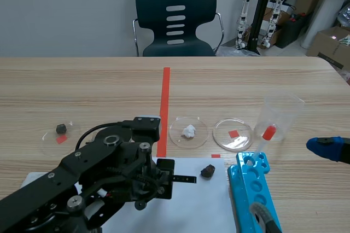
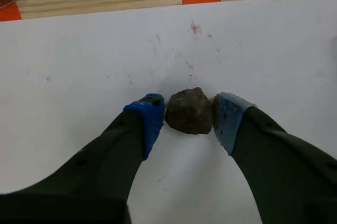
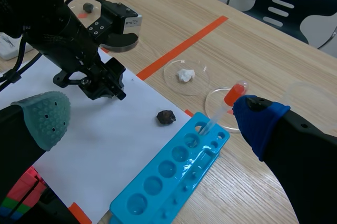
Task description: Pick up the middle mineral with the left hand
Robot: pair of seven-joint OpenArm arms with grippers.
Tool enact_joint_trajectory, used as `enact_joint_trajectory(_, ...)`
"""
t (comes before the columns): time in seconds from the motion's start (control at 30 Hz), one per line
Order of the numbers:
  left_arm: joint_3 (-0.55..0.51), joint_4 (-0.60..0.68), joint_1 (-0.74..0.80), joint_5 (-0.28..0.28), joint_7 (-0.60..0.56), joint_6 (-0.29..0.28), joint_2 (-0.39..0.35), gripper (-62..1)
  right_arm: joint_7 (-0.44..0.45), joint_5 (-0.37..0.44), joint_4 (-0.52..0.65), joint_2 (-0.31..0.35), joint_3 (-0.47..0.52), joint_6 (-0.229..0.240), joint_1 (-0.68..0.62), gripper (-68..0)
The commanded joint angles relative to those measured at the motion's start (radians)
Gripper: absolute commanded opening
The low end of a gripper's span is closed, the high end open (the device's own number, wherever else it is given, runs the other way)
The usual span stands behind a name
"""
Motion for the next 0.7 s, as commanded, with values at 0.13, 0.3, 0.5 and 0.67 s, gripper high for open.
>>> enact_joint_trajectory(0.13,0.001,0.003,-0.005,-0.006,-0.005,-0.001,0.005,-49.4,0.014,0.01,0.012,0.0,0.001,0.0,0.0,-2.2)
enact_joint_trajectory(0.3,0.001,0.02,-0.004,-0.005,-0.005,-0.001,0.005,-49.4,0.014,0.01,0.012,0.0,0.001,0.0,0.0,-2.2)
enact_joint_trajectory(0.5,0.0,0.109,0.031,0.003,-0.031,-0.001,-0.04,-49.3,0.014,0.01,0.012,0.0,0.001,0.0,0.0,-2.2)
enact_joint_trajectory(0.67,-0.001,0.195,0.079,0.018,-0.112,-0.001,-0.106,-49.3,0.014,0.01,0.012,0.0,0.001,0.0,0.0,-2.2)
